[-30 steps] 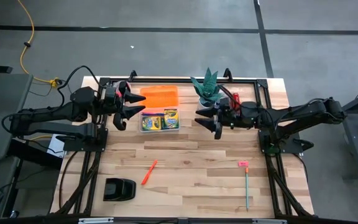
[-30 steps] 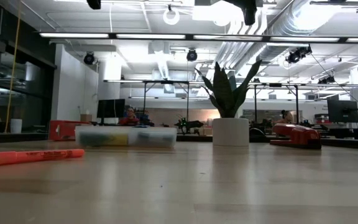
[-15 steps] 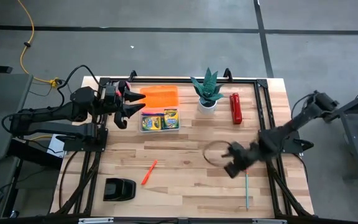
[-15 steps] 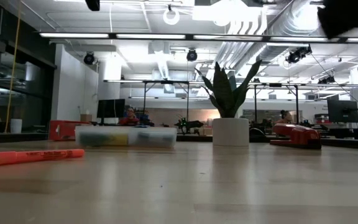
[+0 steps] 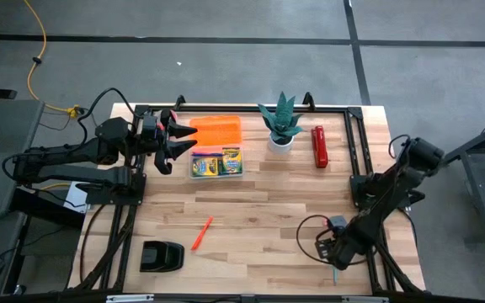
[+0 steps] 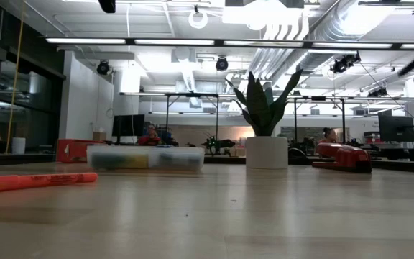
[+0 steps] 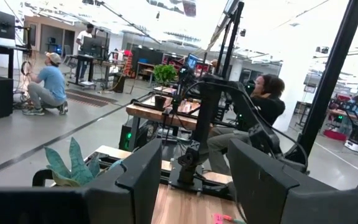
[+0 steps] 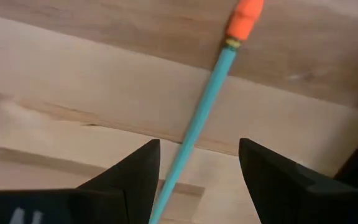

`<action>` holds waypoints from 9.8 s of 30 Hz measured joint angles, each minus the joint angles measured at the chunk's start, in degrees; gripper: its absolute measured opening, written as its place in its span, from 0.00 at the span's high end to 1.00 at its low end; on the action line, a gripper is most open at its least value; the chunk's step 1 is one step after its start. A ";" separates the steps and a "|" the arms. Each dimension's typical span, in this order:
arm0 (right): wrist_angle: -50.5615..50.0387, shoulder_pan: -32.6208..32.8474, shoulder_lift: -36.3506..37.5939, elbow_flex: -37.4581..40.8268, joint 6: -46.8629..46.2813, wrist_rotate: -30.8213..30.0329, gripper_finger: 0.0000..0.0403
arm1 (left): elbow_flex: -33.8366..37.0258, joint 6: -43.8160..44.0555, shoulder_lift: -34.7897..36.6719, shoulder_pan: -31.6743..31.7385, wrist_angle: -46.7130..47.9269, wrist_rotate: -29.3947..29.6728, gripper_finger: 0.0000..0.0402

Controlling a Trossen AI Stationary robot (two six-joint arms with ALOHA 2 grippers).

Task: Pack school essentials
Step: Put the blue colored pencil into the orange supply box, then put the orange pen into the orange supply box

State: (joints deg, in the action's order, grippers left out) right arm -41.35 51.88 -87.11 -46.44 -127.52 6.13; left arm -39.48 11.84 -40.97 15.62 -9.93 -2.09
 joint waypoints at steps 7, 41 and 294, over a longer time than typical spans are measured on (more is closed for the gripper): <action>3.52 -0.78 -5.70 -0.11 -0.06 3.27 0.48 | 0.00 0.00 0.00 0.00 0.00 0.20 0.57; 11.17 -1.92 10.48 3.39 22.59 -10.83 0.99 | -0.02 -0.01 -0.02 0.00 -0.17 0.42 0.57; 50.01 -45.09 30.71 2.40 118.77 -22.03 0.47 | 1.42 0.03 0.00 -1.53 2.73 0.71 0.58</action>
State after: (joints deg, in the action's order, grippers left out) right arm 8.66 6.79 -56.40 -44.03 -8.75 -15.90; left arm -38.06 11.86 -40.97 14.09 -7.20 -1.37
